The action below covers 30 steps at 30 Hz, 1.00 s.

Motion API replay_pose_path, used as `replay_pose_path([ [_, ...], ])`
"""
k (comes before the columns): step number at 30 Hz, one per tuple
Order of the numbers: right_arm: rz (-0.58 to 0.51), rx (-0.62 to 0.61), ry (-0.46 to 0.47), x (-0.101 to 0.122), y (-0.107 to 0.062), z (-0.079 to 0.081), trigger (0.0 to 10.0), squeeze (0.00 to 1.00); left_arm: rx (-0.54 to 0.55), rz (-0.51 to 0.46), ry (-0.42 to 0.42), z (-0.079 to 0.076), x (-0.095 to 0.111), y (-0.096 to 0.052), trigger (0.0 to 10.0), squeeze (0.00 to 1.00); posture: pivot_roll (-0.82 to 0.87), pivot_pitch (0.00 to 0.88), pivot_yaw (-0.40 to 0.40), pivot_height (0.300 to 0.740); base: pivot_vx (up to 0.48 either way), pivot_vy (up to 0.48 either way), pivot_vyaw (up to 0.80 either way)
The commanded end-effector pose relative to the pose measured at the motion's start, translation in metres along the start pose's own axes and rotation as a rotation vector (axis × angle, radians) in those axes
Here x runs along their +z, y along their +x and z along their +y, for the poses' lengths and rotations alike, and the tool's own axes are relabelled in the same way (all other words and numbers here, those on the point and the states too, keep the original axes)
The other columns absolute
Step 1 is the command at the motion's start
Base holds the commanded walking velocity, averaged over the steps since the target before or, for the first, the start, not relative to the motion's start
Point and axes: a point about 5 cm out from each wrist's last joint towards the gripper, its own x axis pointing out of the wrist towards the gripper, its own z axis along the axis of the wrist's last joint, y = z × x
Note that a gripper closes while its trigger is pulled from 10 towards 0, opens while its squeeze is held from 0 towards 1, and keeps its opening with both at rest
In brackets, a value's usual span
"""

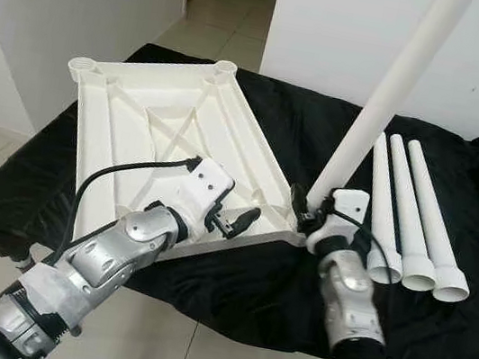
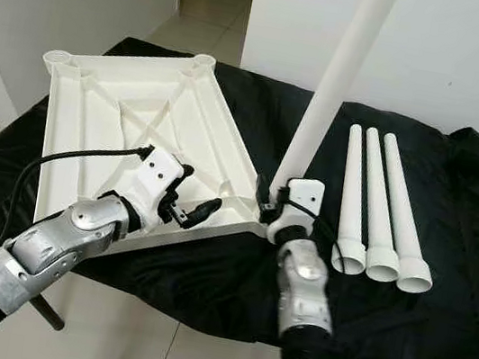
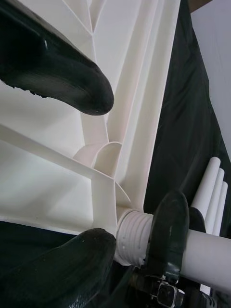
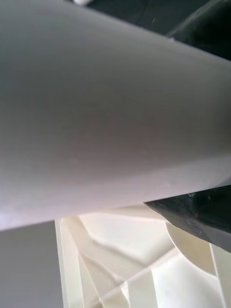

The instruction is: Building children table

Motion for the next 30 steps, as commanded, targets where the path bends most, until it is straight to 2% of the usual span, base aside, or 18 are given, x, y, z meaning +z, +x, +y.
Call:
replay_pose_path([
  [1, 0.043, -0.136, 0.037, -0.008, -0.006, 0.000, 10.0, 0.00, -0.347, -0.003, 0.023, -0.013, 0.001, -0.002, 10.0, 0.00, 0.00, 0.000, -0.019, 0.740, 0.000, 0.000, 0.00],
  [6, 0.055, -0.158, 0.060, -0.008, -0.009, 0.015, 10.0, 0.00, -0.342, -0.006, 0.024, -0.012, 0.002, -0.002, 10.0, 0.00, -0.01, 0.000, -0.018, 0.740, 0.000, 0.000, 0.00],
  [11, 0.053, -0.155, 0.051, -0.006, -0.010, 0.016, 10.0, 0.00, -0.343, -0.005, 0.026, -0.012, 0.001, -0.002, 10.0, 0.00, -0.01, 0.000, -0.016, 0.740, 0.000, 0.000, 0.00],
  [12, 0.047, -0.153, 0.053, -0.005, -0.011, 0.015, 10.0, 0.53, -0.344, -0.004, 0.027, -0.012, 0.001, -0.002, 10.0, 0.00, 0.00, 0.000, -0.016, 0.740, 0.000, 0.000, 0.00],
  [13, 0.047, -0.153, 0.053, -0.005, -0.011, 0.015, 10.0, 0.53, -0.344, -0.004, 0.027, -0.012, 0.001, -0.002, 10.0, 0.00, 0.00, 0.000, -0.016, 0.740, 0.000, 0.000, 0.00],
  [14, 0.041, -0.155, 0.054, -0.004, -0.012, 0.013, 10.0, 1.00, -0.345, -0.003, 0.027, -0.012, 0.001, -0.003, 10.0, 0.00, 0.00, 0.000, -0.014, 0.740, 0.000, 0.000, 0.00],
  [24, 0.016, -0.035, 0.041, 0.003, -0.016, -0.004, 10.0, 1.00, -0.358, -0.002, 0.019, -0.015, 0.000, -0.004, 10.0, 0.00, -0.01, 0.000, -0.004, 0.740, 0.000, 0.000, 0.00],
  [25, 0.014, 0.004, 0.026, 0.004, -0.016, -0.007, 10.0, 0.26, -0.359, -0.002, 0.019, -0.016, 0.000, -0.005, 10.0, 0.00, -0.01, 0.000, -0.001, 0.740, 0.000, 0.000, 0.00],
  [26, 0.013, 0.072, 0.007, 0.005, -0.016, -0.010, 10.0, 0.00, -0.361, -0.001, 0.019, -0.016, 0.000, -0.005, 10.0, 0.00, -0.01, 0.000, 0.005, 0.740, 0.000, 0.000, 0.00],
  [30, 0.007, 0.241, -0.069, 0.008, -0.015, -0.015, 10.0, 0.00, -0.365, 0.001, 0.021, -0.015, 0.000, -0.005, 10.0, 0.00, -0.01, 0.000, 0.015, 0.740, 0.000, 0.000, 0.00],
])
